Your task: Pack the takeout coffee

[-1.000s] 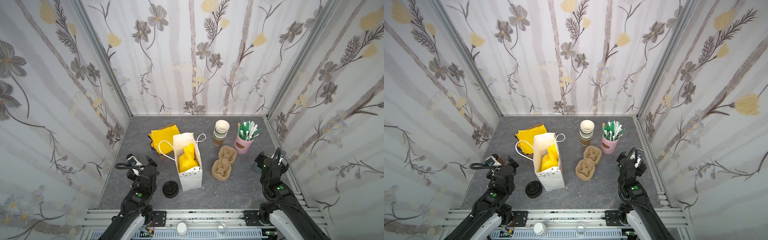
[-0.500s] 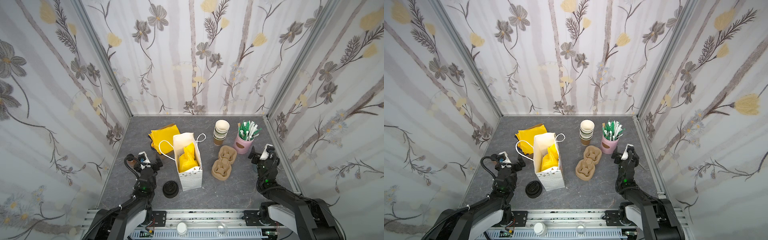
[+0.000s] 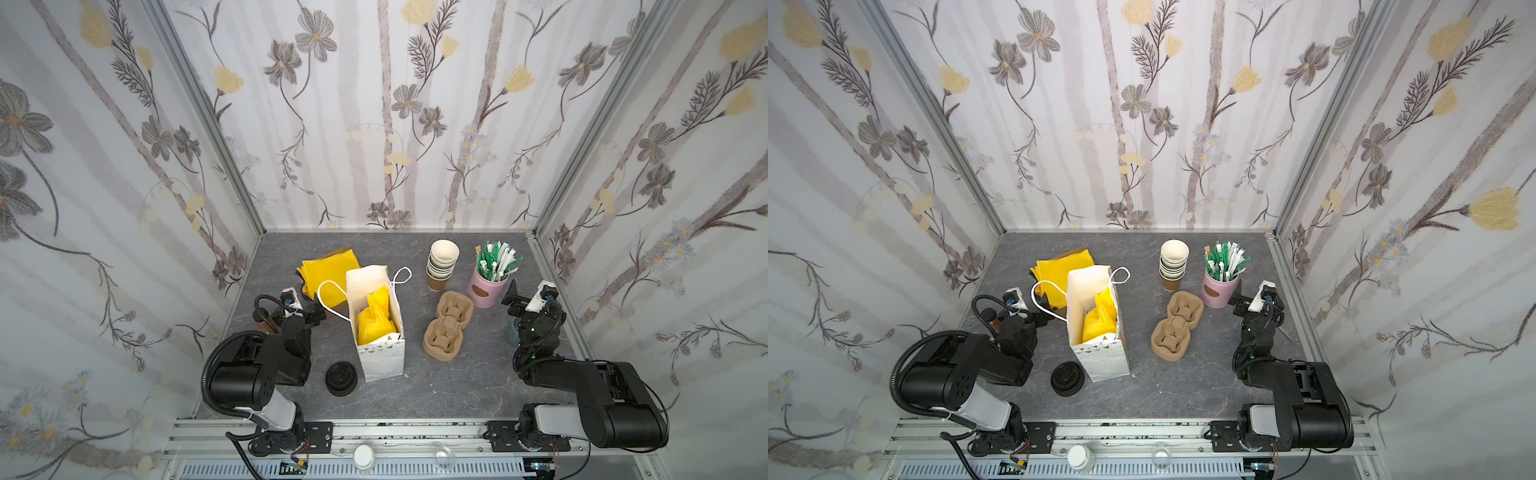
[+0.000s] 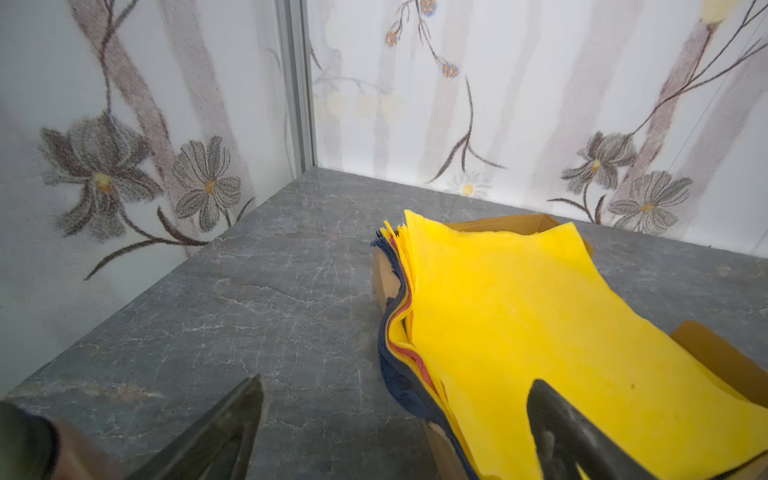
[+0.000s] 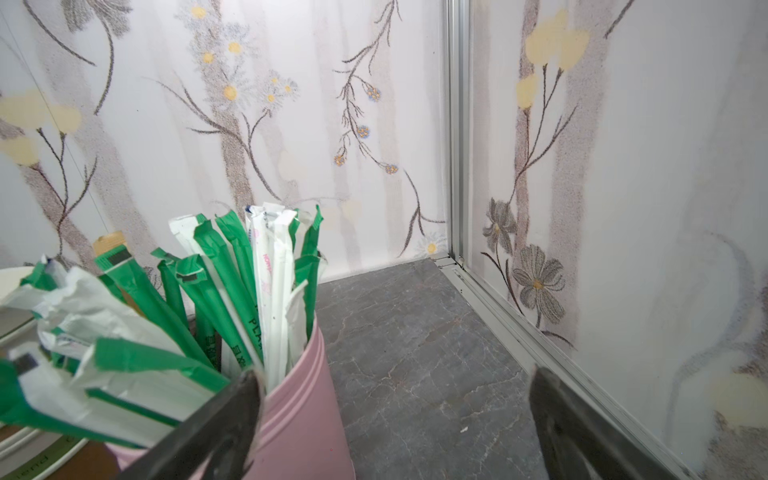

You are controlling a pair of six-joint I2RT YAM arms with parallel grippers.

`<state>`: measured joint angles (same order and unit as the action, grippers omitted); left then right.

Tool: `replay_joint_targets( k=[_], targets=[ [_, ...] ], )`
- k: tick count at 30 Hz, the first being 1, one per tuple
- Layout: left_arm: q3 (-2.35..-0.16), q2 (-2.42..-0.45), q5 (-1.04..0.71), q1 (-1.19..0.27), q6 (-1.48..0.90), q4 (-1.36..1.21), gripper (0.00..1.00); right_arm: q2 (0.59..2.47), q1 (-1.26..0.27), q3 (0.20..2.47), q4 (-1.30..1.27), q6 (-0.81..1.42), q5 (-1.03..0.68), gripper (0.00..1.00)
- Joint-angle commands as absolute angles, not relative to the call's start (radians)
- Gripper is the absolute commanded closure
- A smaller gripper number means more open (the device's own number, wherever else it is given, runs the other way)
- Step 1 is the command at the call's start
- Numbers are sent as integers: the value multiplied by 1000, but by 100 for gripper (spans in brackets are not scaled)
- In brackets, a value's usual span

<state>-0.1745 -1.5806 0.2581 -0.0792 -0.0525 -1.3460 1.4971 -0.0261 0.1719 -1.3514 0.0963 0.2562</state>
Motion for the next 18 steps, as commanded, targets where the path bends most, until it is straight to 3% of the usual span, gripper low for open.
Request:
replay_joint_targets(
  k=[1,18],
  targets=[
    [-193,-1592,249,-75,-48,-1443,0,1511,-31,164,-1389,78,248,0],
    [-213,-1588,272,-50,-88,-1399,0,1510,-52,185,-1344,56,264,0]
  ],
)
